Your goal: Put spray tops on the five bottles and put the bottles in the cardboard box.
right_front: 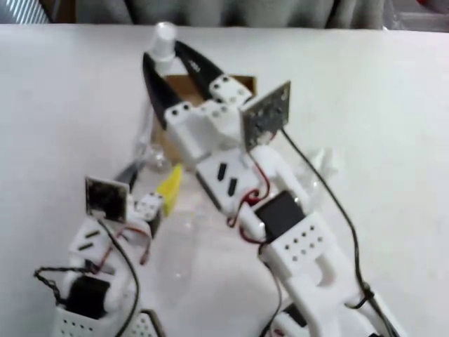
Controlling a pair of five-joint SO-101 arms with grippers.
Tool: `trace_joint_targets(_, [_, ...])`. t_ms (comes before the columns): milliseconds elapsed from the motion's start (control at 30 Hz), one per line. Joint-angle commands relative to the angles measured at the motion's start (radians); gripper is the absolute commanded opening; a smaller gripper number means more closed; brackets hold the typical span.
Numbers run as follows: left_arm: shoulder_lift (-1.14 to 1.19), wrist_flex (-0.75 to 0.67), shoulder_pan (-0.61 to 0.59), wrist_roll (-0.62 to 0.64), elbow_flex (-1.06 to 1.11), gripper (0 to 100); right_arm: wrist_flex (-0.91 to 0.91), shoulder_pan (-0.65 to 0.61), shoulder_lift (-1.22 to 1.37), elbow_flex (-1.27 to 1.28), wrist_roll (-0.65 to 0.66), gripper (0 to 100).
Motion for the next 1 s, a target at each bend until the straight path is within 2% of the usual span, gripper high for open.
trace_joint_targets(0, [-0.016,0.003,-0.007,0.008,-0.054,2,-0.012,0.012,-0.008,-0.005,0.006,1.7])
trace_joint_targets(200, [-0.016,0.003,-0.008,0.008,-0.054,2,-0.015,0.044,-0.008,0.017,0.006,1.7])
trace_joint_targets(800, [-0.016,0.002,-0.007,0.008,-0.054,2,-0.01,0.033,-0.031,0.094,-0.002,1.7])
trace_joint_targets(967, [-0.016,0.002,-0.005,0.008,-0.054,2,-0.012,-0.038,-0.131,0.204,-0.002,1.7])
